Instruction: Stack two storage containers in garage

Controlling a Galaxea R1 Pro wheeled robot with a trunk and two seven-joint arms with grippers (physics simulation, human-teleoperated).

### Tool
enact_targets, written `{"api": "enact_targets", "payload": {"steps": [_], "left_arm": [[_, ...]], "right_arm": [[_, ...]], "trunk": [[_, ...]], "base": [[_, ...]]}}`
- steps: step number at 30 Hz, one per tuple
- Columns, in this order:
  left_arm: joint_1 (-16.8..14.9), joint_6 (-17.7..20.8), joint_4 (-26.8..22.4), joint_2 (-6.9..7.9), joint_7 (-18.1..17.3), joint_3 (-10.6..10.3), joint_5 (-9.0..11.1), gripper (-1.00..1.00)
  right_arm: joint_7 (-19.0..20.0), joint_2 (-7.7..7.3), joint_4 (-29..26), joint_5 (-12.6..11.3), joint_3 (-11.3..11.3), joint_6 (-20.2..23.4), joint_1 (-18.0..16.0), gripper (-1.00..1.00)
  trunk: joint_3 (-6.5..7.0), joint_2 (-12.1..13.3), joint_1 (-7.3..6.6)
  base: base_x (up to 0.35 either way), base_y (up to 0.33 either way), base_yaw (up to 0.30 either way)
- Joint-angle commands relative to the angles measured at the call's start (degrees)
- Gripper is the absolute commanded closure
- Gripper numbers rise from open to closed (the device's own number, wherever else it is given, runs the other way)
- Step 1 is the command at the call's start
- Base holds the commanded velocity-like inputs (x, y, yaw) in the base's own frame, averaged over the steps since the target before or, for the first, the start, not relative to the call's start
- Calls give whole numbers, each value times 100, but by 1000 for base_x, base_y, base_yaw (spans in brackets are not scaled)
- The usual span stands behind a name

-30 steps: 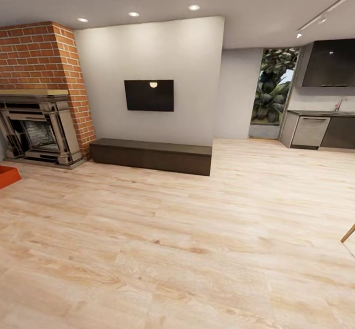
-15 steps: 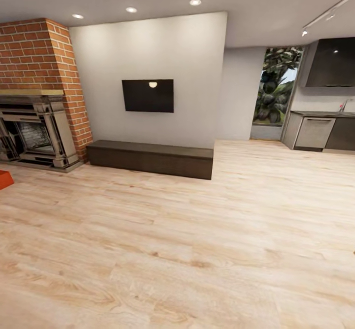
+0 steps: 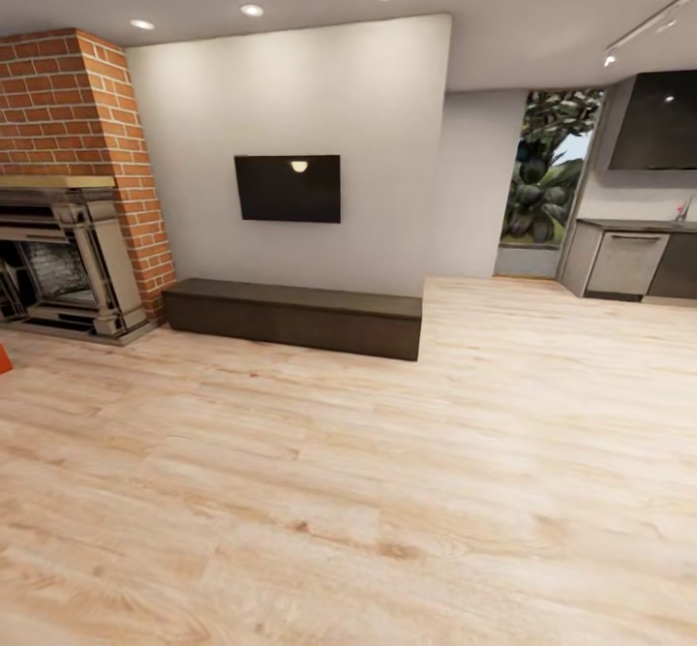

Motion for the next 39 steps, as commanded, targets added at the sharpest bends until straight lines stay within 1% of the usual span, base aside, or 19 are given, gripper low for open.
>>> {"api": "enact_targets", "payload": {"steps": [1, 5, 9, 39], "left_arm": [[-1, -12, -1, -1, 6, 1, 40, -100], [-1, -11, -2, -1, 7, -1, 39, -100], [-1, -15, -2, -1, 5, 1, 38, -100], [-1, -14, -3, -1, 4, 0, 39, -100]], "right_arm": [[11, 0, 18, 18, -19, -34, -8, -100], [12, 15, 18, 9, -19, -30, -8, -100], [11, 16, 18, 7, -19, -29, -8, -100], [11, 17, 18, -2, -19, -38, -8, -100]], "trunk": [[-5, -2, 3], [-5, -2, 3], [-5, -2, 3], [-5, -2, 3]], "base": [[324, 0, 0], [324, 0, 6], [324, 0, 166], [324, 0, 269]]}}
